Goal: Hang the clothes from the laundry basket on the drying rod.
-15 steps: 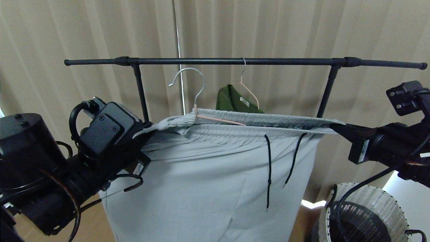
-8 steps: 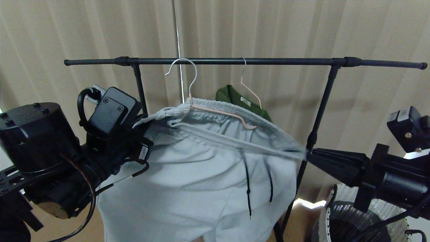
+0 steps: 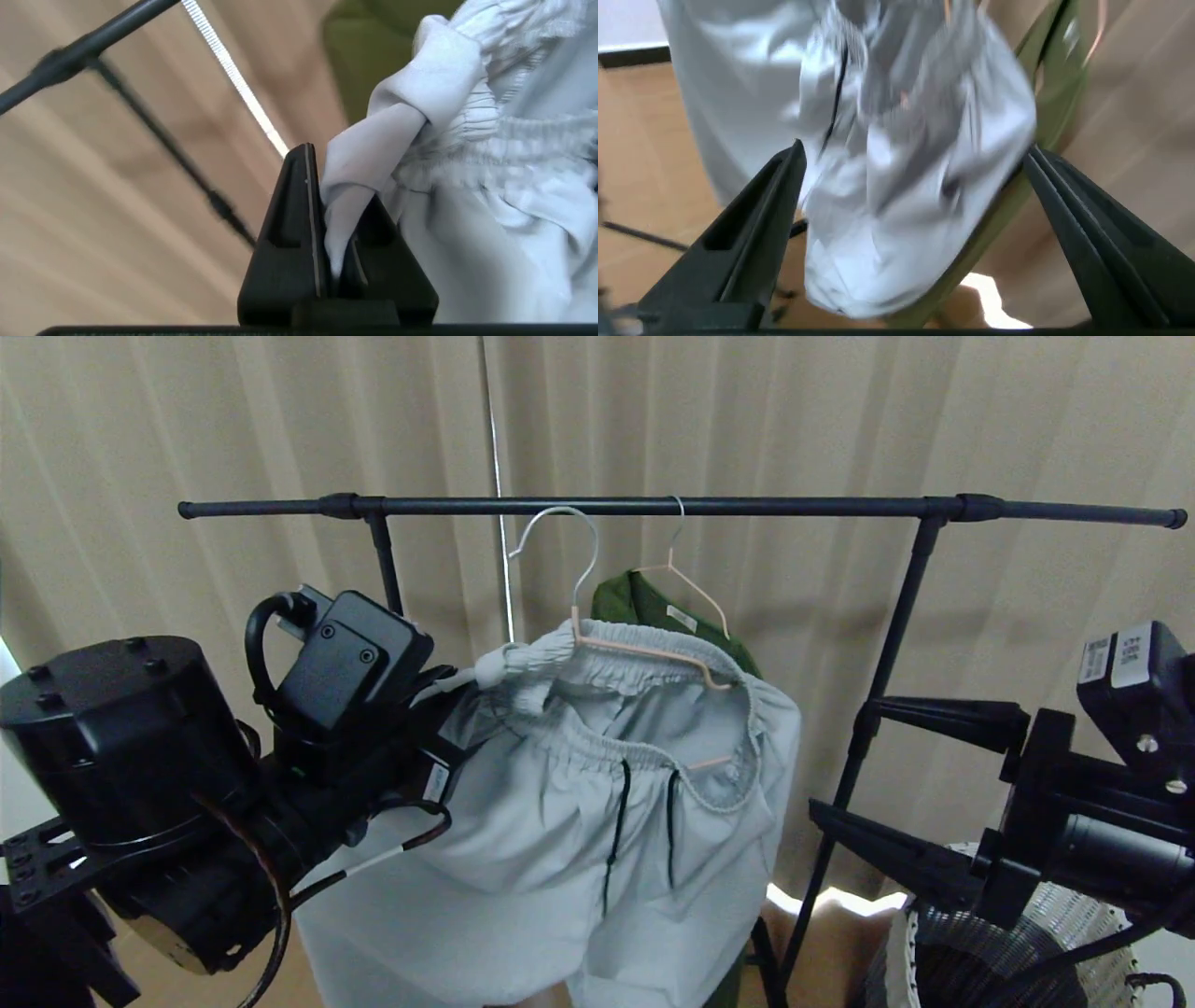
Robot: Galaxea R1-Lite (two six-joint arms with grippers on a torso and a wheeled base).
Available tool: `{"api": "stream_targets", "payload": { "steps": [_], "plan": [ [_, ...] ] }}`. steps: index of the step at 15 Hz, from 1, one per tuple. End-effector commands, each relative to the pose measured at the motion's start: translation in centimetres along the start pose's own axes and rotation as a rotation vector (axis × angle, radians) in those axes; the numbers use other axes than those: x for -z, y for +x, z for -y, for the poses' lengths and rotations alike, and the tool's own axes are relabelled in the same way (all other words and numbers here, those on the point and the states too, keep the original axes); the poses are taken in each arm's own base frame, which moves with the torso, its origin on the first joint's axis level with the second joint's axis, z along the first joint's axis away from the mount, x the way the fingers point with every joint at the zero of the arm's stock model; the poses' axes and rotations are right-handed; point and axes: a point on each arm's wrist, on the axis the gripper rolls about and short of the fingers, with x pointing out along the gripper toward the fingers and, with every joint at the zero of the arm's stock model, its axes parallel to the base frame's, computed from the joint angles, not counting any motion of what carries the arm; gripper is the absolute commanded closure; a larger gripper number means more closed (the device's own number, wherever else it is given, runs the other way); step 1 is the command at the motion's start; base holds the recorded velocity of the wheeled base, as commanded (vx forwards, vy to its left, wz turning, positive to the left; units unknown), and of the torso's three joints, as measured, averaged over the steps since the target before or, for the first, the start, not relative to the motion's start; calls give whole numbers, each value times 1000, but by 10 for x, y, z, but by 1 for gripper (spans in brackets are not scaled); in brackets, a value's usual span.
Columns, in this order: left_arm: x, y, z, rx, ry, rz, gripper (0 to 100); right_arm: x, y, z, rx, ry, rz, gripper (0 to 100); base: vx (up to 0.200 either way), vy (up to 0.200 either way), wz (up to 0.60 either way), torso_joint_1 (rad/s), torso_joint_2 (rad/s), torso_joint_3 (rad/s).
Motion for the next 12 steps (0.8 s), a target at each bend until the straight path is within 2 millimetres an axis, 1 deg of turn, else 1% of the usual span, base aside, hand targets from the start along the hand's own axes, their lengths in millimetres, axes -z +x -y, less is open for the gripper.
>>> {"api": "stream_targets", "payload": {
  "steps": [1, 2, 3, 5, 7, 8, 10, 12],
  "plan": [
    [-2, -2, 7, 41, 3, 14, 100, -9, 22, 6, -7, -44, -6, 0, 0, 0, 0, 0, 0, 0],
    [-4, -4, 11, 68, 5, 28, 100, -11, 29, 5, -22, -54, -16, 0, 0, 0, 0, 0, 0, 0],
    [-5, -4, 12, 73, 5, 32, 100, -11, 32, 4, -30, -54, -19, 0, 0, 0, 0, 0, 0, 0],
    [-9, -6, 20, 104, 11, 50, 100, -11, 48, -3, -68, -57, -36, 0, 0, 0, 0, 0, 0, 0],
    [-12, -7, 23, 115, 13, 59, 100, -12, 58, -1, -71, -58, -40, 0, 0, 0, 0, 0, 0, 0],
    [-12, -7, 23, 116, 13, 59, 100, -12, 59, -1, -71, -58, -41, 0, 0, 0, 0, 0, 0, 0],
    [-12, -7, 24, 129, 13, 68, 100, -11, 75, 1, -75, -55, -56, 0, 0, 0, 0, 0, 0, 0],
    [-12, -10, 25, 137, 14, 68, 100, -14, 81, 2, -70, -56, -51, 0, 0, 0, 0, 0, 0, 0]
  ]
}}
